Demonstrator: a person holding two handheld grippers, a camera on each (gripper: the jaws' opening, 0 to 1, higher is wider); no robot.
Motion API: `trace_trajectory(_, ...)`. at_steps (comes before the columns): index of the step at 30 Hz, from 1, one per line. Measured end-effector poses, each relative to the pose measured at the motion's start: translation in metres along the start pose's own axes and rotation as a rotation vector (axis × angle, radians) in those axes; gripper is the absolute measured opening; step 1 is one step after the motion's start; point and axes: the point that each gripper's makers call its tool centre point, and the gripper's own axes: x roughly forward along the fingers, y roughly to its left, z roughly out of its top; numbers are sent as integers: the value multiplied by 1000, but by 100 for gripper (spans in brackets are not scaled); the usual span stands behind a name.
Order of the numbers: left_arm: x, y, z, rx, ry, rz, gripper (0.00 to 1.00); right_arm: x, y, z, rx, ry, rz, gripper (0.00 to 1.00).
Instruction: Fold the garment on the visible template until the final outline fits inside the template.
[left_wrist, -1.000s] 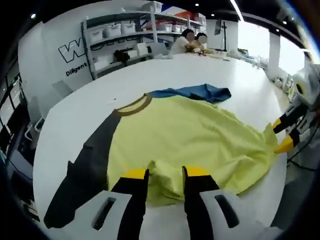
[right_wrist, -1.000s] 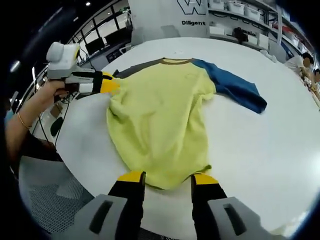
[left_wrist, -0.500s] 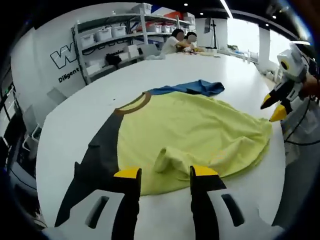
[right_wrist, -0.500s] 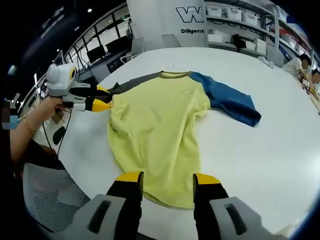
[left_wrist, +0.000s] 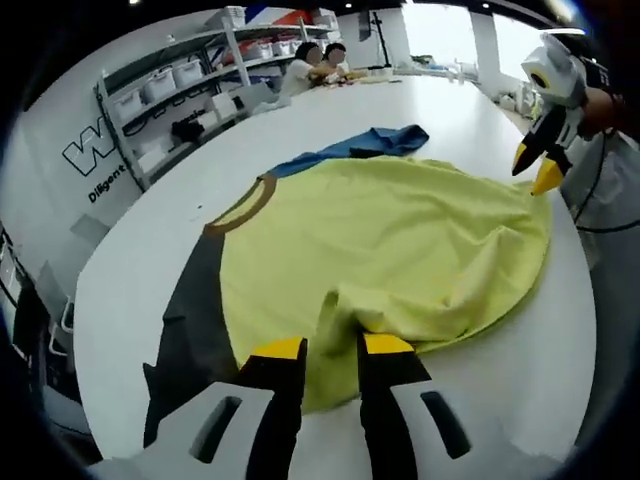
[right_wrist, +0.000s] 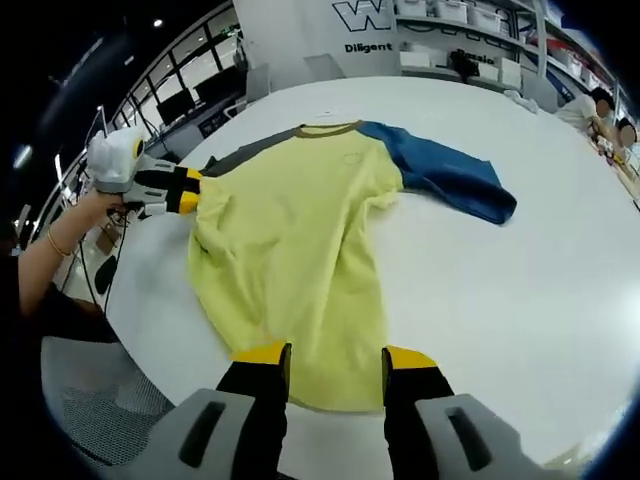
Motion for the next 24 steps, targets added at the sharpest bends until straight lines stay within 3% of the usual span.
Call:
trace_trajectory(12,15,-6,0,-10,18,-49,11,6,0,-7,30,23,-8,21)
trace_trajectory(18,18,-6,-2,-19,36,-42,11,6,-4,-10,35,37,-23,15)
trace_trajectory(24,20,-1,-1,-11,36,-24,15,1,-11,-7,20,29,-50,18)
